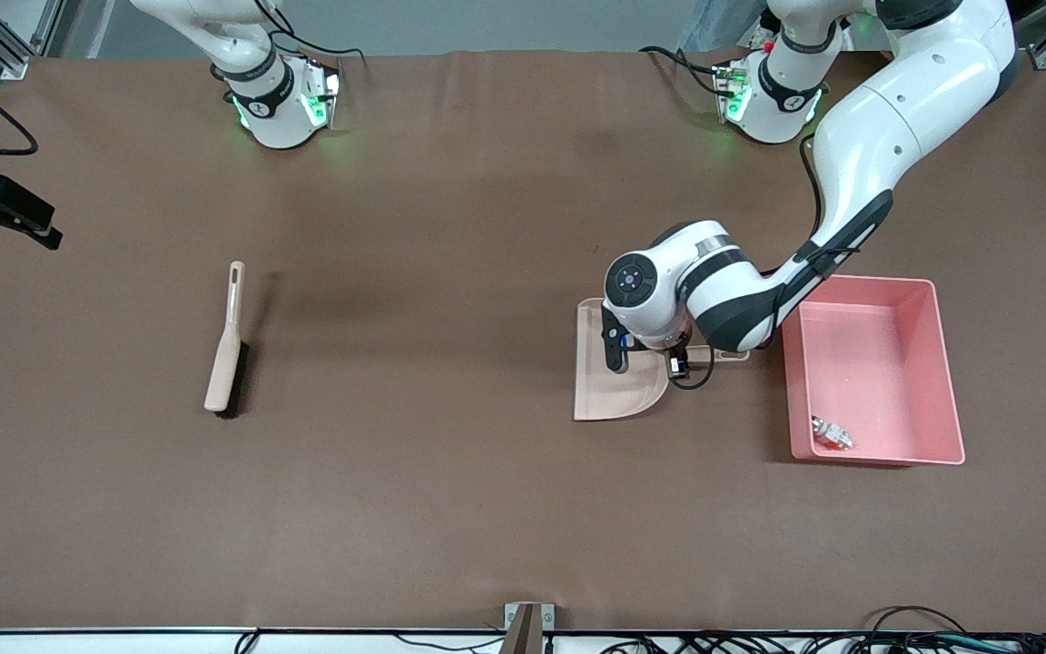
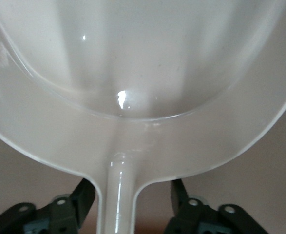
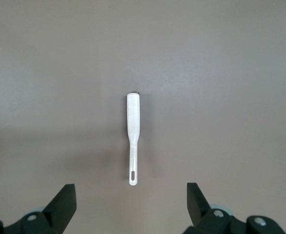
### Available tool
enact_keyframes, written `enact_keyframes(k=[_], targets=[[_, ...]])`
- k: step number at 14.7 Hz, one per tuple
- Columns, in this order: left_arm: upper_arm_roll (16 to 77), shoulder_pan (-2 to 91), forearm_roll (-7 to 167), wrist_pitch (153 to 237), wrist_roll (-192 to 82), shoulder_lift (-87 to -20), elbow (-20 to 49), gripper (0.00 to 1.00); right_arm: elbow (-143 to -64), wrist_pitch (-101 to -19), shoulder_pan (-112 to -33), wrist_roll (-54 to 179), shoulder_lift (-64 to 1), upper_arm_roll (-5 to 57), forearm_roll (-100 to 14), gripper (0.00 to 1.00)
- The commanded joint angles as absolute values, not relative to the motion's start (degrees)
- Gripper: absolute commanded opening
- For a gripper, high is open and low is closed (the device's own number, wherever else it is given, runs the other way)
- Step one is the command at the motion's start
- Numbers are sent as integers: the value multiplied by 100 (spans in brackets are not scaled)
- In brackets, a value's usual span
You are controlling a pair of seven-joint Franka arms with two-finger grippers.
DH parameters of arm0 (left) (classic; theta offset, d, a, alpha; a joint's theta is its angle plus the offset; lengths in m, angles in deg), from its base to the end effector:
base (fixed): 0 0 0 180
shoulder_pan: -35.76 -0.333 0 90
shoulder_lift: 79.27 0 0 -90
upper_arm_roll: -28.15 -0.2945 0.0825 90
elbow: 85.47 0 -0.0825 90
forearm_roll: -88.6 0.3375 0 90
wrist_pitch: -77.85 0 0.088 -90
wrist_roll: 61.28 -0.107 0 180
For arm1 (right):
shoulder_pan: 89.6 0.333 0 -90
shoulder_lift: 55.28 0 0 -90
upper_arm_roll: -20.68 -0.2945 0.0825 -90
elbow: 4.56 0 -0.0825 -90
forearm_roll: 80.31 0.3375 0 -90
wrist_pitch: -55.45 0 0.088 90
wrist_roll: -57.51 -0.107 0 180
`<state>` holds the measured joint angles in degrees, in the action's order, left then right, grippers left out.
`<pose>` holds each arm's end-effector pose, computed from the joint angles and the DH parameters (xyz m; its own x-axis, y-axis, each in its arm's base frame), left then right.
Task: Clean e-waste and dump in bin
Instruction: 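Carry the dustpan with the left gripper back beside the bin and lower it, then open the left gripper to release the dustpan on the table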
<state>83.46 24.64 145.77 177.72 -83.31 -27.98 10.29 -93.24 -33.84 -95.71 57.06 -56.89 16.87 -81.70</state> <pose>0.5142 -0.2958 0.2279 0.0721 -0.9234 -0.3770 -0.9968 -0.0796 0.0042 0.4986 -0.0221 0.6258 0.9981 -0.0482 0.0389 -0.0492 -0.9985 0.0258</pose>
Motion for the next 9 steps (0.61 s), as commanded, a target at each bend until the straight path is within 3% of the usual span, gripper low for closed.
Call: enact_keyframes(k=[1,9], targets=[[8343,2425,14362,17717,-8194,-3014,858,100,-9254,-3340,-9549,5619,-5677,1673,-8251,100],[8703,1977,13941,16926,-6640,-3454,-503,100,-9254,-3385,-9549,5619,-5668,1673,-8269,100]])
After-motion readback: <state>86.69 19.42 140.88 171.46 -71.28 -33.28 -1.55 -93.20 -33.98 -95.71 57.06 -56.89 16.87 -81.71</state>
